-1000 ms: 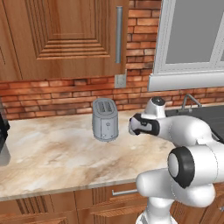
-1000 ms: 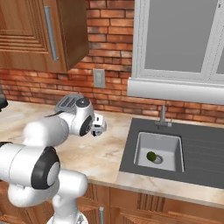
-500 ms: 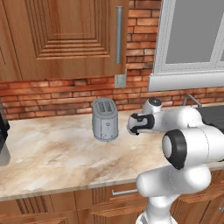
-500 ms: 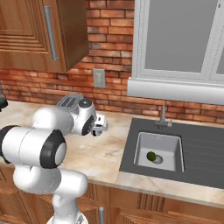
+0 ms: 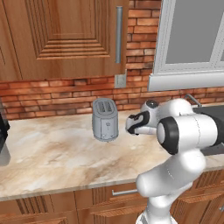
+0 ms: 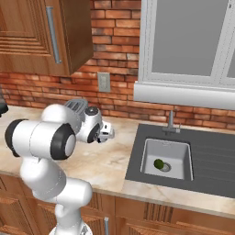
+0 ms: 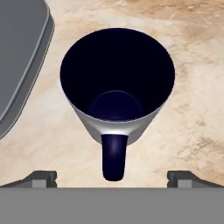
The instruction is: Clear the mugs and bowl far away from the sink.
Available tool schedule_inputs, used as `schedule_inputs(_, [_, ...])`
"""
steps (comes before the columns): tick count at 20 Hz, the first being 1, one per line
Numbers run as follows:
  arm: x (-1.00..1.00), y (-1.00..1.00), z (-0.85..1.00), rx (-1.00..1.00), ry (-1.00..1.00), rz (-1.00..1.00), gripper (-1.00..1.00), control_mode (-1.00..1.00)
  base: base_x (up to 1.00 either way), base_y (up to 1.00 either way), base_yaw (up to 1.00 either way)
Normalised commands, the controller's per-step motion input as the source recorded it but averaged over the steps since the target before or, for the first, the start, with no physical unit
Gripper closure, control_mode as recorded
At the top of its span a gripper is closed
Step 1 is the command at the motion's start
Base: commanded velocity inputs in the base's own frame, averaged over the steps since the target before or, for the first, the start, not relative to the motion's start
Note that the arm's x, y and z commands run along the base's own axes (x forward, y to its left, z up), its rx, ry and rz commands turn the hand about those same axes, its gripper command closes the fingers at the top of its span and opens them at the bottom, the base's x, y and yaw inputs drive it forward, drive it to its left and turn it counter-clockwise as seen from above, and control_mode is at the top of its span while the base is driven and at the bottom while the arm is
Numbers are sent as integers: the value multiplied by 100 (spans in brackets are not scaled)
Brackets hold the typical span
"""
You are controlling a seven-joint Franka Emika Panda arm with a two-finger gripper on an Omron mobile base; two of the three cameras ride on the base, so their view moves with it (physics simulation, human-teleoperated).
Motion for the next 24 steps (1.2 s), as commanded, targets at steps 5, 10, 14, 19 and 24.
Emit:
schedule_inputs(5, [26, 0, -8, 0, 0, 0, -100, -100, 0, 0, 0])
schedule_inputs(10, [22, 0, -5, 0, 0, 0, -100, -100, 0, 0, 0])
schedule_inputs(14, [13, 0, -12, 0, 0, 0, 100, -100, 0, 0, 0])
schedule_inputs(19, [2, 0, -7, 0, 0, 0, 100, -100, 0, 0, 0])
schedule_inputs(24, [0, 0, -11, 0, 0, 0, 100, -100, 0, 0, 0])
